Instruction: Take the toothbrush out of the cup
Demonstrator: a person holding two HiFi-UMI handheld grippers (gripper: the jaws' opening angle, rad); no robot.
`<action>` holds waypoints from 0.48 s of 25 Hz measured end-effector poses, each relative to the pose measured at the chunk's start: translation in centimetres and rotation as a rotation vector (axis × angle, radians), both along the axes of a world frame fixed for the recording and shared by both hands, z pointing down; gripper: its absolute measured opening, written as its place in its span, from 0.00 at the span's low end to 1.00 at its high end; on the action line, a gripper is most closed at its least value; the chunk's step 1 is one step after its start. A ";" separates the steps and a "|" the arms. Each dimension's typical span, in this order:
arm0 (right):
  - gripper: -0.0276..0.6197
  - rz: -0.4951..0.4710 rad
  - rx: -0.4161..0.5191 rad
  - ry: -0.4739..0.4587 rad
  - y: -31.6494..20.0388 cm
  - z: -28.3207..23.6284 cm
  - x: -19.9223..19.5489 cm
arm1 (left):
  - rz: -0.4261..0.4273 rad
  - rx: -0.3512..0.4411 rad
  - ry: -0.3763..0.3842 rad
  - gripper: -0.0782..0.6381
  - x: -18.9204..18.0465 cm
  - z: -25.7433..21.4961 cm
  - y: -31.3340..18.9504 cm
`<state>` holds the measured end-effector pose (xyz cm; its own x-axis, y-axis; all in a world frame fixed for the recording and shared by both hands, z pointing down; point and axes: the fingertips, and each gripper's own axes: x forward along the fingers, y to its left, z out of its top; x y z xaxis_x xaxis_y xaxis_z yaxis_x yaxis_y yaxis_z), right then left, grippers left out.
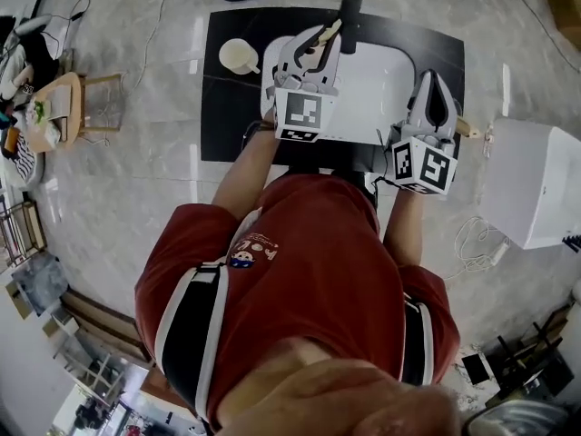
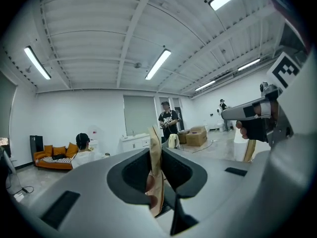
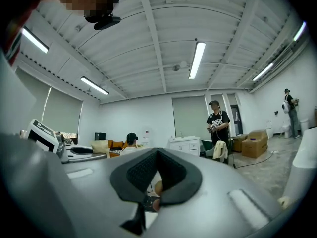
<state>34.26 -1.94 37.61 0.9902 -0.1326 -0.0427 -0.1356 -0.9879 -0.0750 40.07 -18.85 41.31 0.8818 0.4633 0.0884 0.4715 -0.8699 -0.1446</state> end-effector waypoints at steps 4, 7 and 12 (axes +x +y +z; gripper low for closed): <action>0.06 0.048 0.013 -0.009 4.5 0.4 -0.6 | 0.051 -0.002 0.003 0.21 -0.2 -0.4 4.7; 0.06 0.074 0.025 -0.012 6.3 0.4 -1.0 | 0.093 0.000 0.003 0.21 -0.3 -0.9 7.1; 0.06 0.126 0.025 -0.012 10.0 0.7 -2.9 | 0.175 0.001 -0.013 0.21 -1.7 -0.4 12.4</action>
